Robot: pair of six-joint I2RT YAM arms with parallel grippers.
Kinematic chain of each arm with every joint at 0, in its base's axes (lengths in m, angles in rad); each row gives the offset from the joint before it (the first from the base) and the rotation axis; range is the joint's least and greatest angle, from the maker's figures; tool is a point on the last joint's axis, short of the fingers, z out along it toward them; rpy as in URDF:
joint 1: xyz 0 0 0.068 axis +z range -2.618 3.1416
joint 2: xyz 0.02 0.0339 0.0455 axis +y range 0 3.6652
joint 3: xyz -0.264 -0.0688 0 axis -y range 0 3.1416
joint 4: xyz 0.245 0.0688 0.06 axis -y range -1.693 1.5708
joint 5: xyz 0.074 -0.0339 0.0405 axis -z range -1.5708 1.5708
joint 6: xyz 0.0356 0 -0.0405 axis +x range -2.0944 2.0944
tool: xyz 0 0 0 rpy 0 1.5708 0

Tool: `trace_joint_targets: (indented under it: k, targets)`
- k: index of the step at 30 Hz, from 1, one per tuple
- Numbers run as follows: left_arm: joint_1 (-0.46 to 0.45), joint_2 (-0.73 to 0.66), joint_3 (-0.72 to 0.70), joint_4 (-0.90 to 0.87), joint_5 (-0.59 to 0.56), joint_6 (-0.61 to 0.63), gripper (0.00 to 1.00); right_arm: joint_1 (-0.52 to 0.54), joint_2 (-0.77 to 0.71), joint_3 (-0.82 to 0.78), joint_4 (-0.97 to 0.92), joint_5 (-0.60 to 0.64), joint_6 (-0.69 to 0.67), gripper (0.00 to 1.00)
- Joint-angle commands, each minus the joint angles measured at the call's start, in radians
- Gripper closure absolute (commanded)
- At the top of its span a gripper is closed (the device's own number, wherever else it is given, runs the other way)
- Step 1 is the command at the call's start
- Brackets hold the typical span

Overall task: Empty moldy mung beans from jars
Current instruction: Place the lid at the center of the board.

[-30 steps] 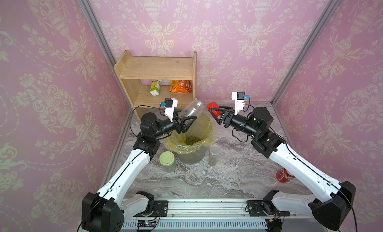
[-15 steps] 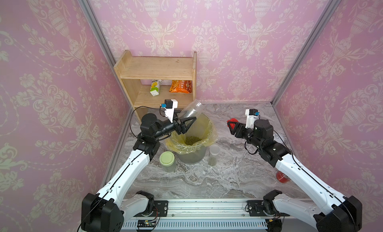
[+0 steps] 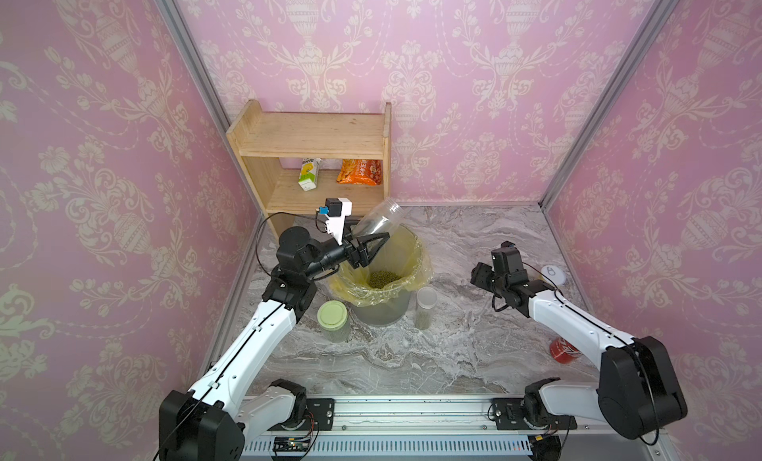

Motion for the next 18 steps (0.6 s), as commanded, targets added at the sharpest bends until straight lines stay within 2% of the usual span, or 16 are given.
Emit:
trace_joint_targets:
  k: [1,7,11,15,18]
  targets:
    - [0.008,-0.028,0.004,0.000,-0.021,0.004,0.56,-0.022,0.083,0.045,-0.033,0.023,0.010,0.38]
    - [0.009,-0.014,0.008,-0.019,-0.032,0.006,0.55,-0.044,0.209,0.061,-0.007,0.002,0.029,0.36]
    - [0.009,-0.010,0.010,-0.021,-0.032,0.005,0.55,-0.046,0.241,0.058,0.007,0.005,0.034,0.11]
    - [0.009,0.000,0.020,-0.034,-0.034,0.005,0.55,-0.046,0.255,0.071,-0.007,0.024,0.037,0.01]
    - [0.008,-0.005,0.030,-0.062,-0.045,0.008,0.55,-0.045,0.236,0.072,-0.011,0.043,0.028,0.00]
